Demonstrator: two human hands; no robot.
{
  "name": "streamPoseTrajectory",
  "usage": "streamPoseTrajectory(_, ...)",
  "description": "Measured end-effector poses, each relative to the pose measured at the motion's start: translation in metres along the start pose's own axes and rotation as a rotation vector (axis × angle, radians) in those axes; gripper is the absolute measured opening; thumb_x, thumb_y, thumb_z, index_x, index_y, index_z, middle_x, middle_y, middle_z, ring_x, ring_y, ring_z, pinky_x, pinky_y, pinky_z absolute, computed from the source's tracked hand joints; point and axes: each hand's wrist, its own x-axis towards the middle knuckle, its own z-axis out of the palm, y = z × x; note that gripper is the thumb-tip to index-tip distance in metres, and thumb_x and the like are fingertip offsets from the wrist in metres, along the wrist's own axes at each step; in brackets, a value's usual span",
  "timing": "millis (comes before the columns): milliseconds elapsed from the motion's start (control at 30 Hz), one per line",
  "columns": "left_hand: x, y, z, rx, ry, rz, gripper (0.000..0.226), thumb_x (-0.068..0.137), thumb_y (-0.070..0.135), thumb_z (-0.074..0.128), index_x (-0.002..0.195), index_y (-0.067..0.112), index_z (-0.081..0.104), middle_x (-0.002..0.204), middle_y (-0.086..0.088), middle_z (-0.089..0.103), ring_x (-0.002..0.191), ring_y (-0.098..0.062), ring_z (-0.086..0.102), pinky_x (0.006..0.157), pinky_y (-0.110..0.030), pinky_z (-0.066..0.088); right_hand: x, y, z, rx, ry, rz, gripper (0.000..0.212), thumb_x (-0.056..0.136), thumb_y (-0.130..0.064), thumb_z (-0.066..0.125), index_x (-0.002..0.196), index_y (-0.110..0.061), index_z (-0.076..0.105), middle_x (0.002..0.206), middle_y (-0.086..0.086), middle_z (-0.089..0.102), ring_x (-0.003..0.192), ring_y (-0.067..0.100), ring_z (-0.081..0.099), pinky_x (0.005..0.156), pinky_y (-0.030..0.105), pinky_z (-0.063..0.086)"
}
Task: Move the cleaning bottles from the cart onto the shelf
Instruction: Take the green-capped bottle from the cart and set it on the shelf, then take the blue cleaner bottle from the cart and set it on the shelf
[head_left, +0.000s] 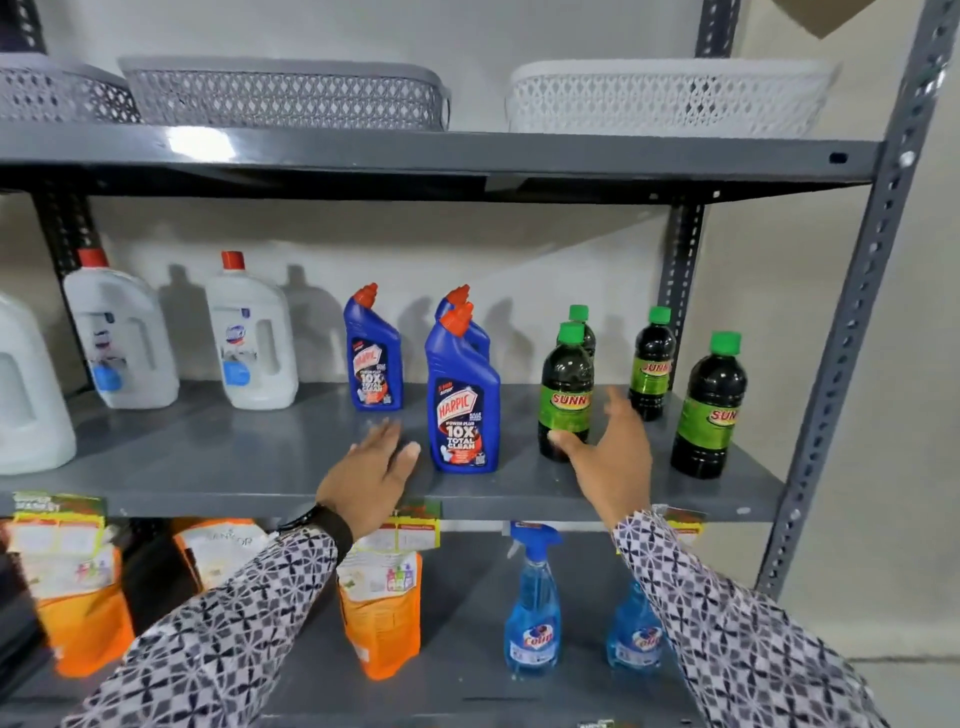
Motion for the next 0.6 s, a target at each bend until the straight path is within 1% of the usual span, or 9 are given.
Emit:
streamPoseTrajectory(67, -0.028, 0.003, -0.008, -0.136, 0.165, 0.057, 0.064, 0.105, 0.048, 0.04, 0.162, 0.024, 0.023, 0.171, 0.001, 0.022, 0.159, -0.013, 0.015, 0.13, -0.039, 0.02, -0.023, -0.007, 0.0, -0.091, 0.084, -0.186, 0.072, 0.086, -0.028, 0.08, 0.147, -0.015, 0.044, 0.139, 0.01, 0.056, 0.127, 0.027, 0.056, 0.098, 0.033, 0.045)
streamPoseTrajectory(133, -0.068, -0.001, -0.011, -0.132, 0.289, 0.074, 0.064, 0.102, 0.047, 0.048, 0.16, 0.03, 0.027, 0.17, 0.008, 0.023, 0.158, -0.008, 0.017, 0.125, -0.035, 0.031, -0.05, -0.015, 0.012, -0.152, 0.049, -0.406, 0.068, 0.09, -0.03, 0.075, 0.149, -0.013, 0.045, 0.143, 0.011, 0.054, 0.132, 0.027, 0.054, 0.105, 0.034, 0.048)
streamPoseTrajectory(233, -0.134, -0.026, -0.009, -0.1, 0.405, -0.001, 0.062, 0.098, 0.048, 0.05, 0.157, 0.033, 0.036, 0.168, 0.012, 0.029, 0.156, -0.008, 0.026, 0.115, -0.03, 0.039, -0.096, -0.035, 0.05, -0.195, -0.135, -0.666, 0.067, 0.089, -0.029, 0.074, 0.148, -0.014, 0.049, 0.149, 0.011, 0.053, 0.142, 0.029, 0.049, 0.111, 0.032, 0.044)
streamPoseTrajectory(333, -0.196, -0.067, 0.002, -0.12, 0.45, -0.14, 0.062, 0.098, 0.042, 0.054, 0.156, 0.032, 0.037, 0.166, 0.012, 0.033, 0.155, -0.011, 0.031, 0.112, -0.036, 0.046, -0.151, -0.053, 0.107, -0.19, -0.339, -0.887, 0.064, 0.086, -0.028, 0.072, 0.146, -0.015, 0.053, 0.148, 0.012, 0.055, 0.141, 0.03, 0.052, 0.113, 0.038, 0.046)
streamPoseTrajectory(367, -0.216, -0.086, 0.006, -0.139, 0.448, -0.207, 0.063, 0.099, 0.041, 0.056, 0.157, 0.033, 0.034, 0.166, 0.014, 0.032, 0.155, -0.01, 0.031, 0.111, -0.036, 0.047, -0.17, -0.058, 0.129, -0.181, -0.418, -0.939, 0.064, 0.086, -0.029, 0.072, 0.146, -0.015, 0.053, 0.148, 0.011, 0.055, 0.141, 0.029, 0.052, 0.114, 0.037, 0.045)
streamPoseTrajectory(433, -0.254, -0.132, 0.012, -0.173, 0.435, -0.354, 0.063, 0.099, 0.042, 0.056, 0.157, 0.033, 0.033, 0.164, 0.017, 0.033, 0.153, -0.009, 0.032, 0.114, -0.03, 0.04, -0.211, -0.068, 0.179, -0.165, -0.59, -1.013, 0.063, 0.087, -0.032, 0.071, 0.145, -0.016, 0.054, 0.146, 0.009, 0.056, 0.138, 0.028, 0.053, 0.11, 0.035, 0.048)
streamPoseTrajectory(533, -0.304, -0.209, 0.025, -0.2, 0.431, -0.569, 0.061, 0.095, 0.03, 0.062, 0.153, 0.027, 0.044, 0.156, 0.013, 0.046, 0.141, 0.0, 0.041, 0.114, -0.008, 0.026, -0.27, -0.077, 0.258, -0.185, -0.846, -1.013, 0.065, 0.081, -0.032, 0.074, 0.142, -0.019, 0.056, 0.142, 0.005, 0.059, 0.131, 0.025, 0.058, 0.097, 0.035, 0.055)
streamPoseTrajectory(567, -0.321, -0.239, 0.032, -0.213, 0.436, -0.657, 0.059, 0.094, 0.024, 0.064, 0.15, 0.026, 0.048, 0.149, 0.013, 0.051, 0.133, 0.001, 0.045, 0.109, -0.006, 0.029, -0.293, -0.078, 0.29, -0.199, -0.962, -0.988, 0.065, 0.08, -0.031, 0.074, 0.141, -0.019, 0.056, 0.141, 0.004, 0.059, 0.129, 0.026, 0.059, 0.098, 0.038, 0.055)
streamPoseTrajectory(600, -0.332, -0.265, 0.039, -0.259, 0.444, -0.742, 0.056, 0.093, 0.02, 0.066, 0.148, 0.026, 0.052, 0.143, 0.014, 0.057, 0.124, -0.002, 0.052, 0.105, -0.011, 0.035, -0.31, -0.077, 0.318, -0.226, -1.077, -0.951, 0.063, 0.08, -0.029, 0.072, 0.14, -0.019, 0.055, 0.14, 0.005, 0.058, 0.129, 0.028, 0.059, 0.099, 0.041, 0.056)
